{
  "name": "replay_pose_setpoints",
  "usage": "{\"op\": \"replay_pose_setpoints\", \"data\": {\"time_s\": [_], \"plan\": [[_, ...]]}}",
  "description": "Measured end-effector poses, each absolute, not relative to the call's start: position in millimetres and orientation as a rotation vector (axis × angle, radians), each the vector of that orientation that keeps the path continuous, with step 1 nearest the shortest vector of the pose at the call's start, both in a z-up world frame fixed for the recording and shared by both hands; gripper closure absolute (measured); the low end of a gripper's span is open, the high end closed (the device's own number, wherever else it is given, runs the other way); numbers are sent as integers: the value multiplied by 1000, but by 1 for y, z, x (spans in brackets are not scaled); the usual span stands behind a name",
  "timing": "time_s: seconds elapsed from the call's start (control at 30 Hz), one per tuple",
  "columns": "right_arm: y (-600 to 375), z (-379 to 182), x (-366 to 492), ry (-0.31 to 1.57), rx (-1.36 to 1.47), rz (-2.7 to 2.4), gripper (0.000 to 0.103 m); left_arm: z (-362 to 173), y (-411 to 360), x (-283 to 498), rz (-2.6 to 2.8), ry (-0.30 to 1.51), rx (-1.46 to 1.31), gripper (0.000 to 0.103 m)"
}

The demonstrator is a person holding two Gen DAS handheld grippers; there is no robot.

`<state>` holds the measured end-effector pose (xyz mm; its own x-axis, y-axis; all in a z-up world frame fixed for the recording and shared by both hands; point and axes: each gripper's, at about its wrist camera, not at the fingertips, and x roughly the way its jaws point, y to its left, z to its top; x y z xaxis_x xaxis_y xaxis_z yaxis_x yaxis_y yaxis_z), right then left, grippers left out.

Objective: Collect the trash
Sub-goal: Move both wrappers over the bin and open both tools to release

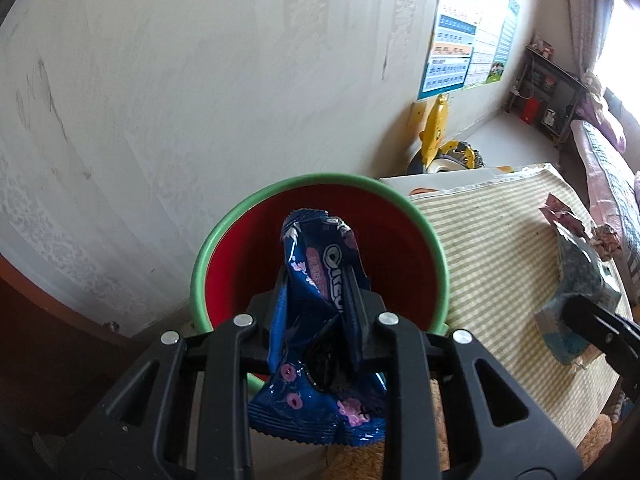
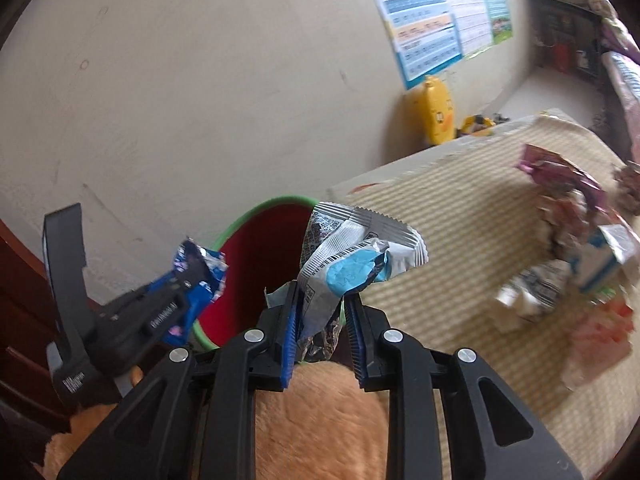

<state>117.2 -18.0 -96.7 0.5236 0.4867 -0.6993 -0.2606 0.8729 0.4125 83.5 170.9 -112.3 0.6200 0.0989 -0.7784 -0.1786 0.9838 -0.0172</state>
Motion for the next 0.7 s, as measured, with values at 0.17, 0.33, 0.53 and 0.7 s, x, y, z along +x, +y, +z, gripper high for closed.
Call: {"op": "replay_pose_setpoints", "data": {"time_s": [0.17,0.33,0.53,0.7], "plan": [[3,-98,138,925,282,493,78,-124,188,91,172,922,-137,80],[18,-96,150,924,258,510,78,-135,199,96,181,944,-160,80],[30,-102,154,943,248,517,78,-140,202,101,175,956,-167,80],[30,-107,158,954,266,526,58,-143,207,100,172,954,-203,25]]}}
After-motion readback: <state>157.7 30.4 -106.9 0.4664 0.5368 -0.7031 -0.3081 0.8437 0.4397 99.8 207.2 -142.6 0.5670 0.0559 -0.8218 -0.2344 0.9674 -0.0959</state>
